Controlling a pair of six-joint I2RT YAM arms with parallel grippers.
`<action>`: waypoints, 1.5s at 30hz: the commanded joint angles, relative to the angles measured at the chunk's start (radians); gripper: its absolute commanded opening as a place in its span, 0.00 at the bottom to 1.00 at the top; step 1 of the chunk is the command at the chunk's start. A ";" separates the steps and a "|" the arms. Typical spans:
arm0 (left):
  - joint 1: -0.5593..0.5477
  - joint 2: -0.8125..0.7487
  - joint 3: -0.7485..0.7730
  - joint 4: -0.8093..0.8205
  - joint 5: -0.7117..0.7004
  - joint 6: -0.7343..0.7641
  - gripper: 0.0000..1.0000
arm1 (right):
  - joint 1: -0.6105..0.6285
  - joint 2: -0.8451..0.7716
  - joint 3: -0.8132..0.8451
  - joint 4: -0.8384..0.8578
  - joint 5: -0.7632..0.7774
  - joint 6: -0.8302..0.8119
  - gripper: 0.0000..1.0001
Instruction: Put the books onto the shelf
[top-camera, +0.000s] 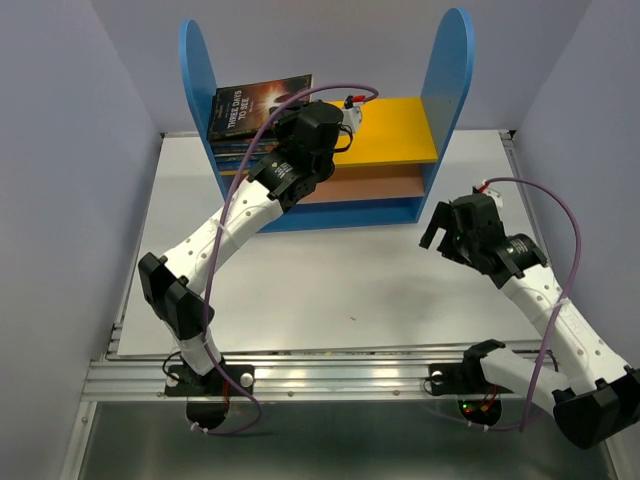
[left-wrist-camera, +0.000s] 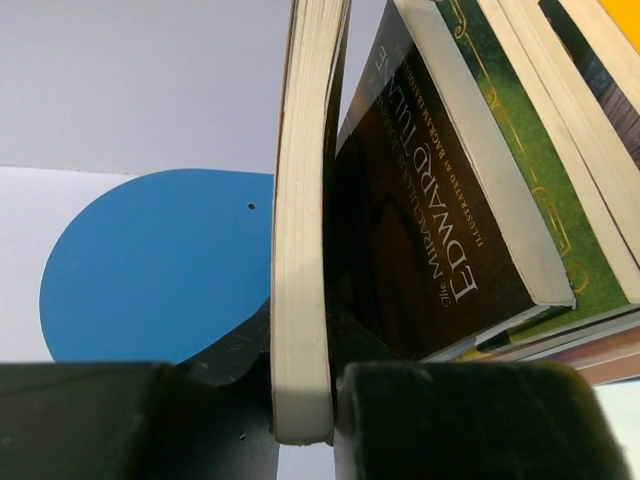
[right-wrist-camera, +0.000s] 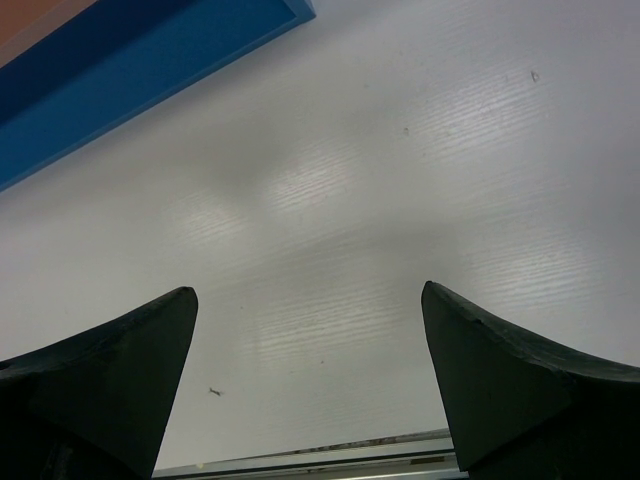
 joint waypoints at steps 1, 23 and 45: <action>0.009 -0.020 -0.001 0.078 -0.052 0.015 0.27 | -0.003 -0.021 -0.001 0.034 0.007 -0.002 1.00; 0.010 -0.105 0.123 -0.232 0.353 -0.157 0.99 | -0.003 -0.030 0.021 0.026 -0.076 -0.037 1.00; 0.023 -0.155 0.125 -0.324 0.584 -0.188 0.99 | -0.003 -0.051 0.064 0.003 -0.123 -0.092 1.00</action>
